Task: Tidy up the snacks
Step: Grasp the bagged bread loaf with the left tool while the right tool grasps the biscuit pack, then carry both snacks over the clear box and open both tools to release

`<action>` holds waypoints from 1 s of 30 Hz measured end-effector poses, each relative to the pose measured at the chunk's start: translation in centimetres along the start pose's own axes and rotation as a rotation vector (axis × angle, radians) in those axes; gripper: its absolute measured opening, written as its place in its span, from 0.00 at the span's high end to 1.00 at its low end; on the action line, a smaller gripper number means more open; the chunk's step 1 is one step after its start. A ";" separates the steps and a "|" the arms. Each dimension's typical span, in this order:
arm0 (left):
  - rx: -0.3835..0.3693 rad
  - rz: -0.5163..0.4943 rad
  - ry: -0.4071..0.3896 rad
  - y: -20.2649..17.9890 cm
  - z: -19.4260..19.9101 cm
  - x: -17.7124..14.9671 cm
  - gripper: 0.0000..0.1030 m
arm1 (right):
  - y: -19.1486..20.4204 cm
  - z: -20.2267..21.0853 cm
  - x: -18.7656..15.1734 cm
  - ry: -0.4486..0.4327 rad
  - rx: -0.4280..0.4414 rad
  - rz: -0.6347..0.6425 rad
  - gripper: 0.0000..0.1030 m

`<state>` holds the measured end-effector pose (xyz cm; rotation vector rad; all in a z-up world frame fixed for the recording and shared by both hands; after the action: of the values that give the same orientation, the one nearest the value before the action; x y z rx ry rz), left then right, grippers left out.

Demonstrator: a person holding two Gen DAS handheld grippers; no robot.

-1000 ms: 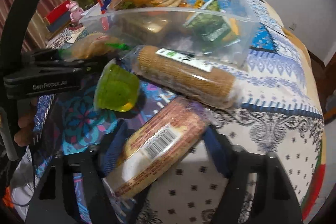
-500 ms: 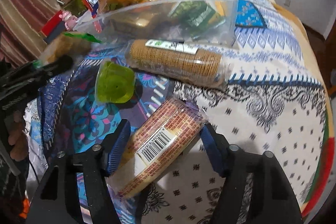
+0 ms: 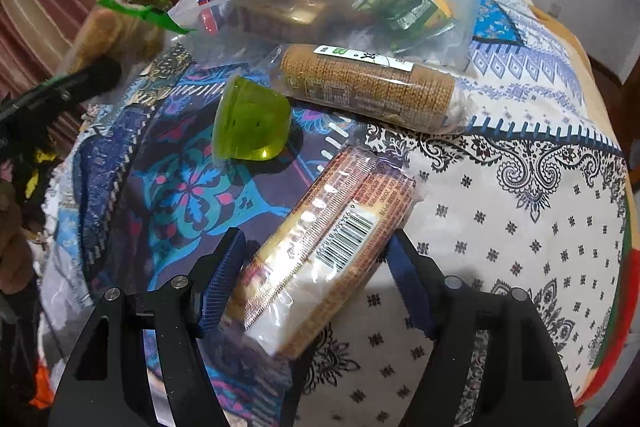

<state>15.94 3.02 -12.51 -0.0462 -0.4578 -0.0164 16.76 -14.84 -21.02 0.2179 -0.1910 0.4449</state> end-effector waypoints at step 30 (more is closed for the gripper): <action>0.021 0.060 -0.110 1.3 1.3 9.5 0.44 | -1.5 8.6 8.6 -0.302 -0.047 0.013 0.59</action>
<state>23.94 4.31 -7.19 -0.0406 -0.5662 0.0501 23.84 -14.82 -11.07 0.2375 -0.4983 0.4181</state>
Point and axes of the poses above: each gripper's, at about its wrist camera, not at the fingertips, and z roughly against the way its jaws point, y to its left, x to its top, the point moved 1 cm from there along -z, roughly the way its jaws point, and after that the axes turned 15 degrees about y, right-handed, at the moved point
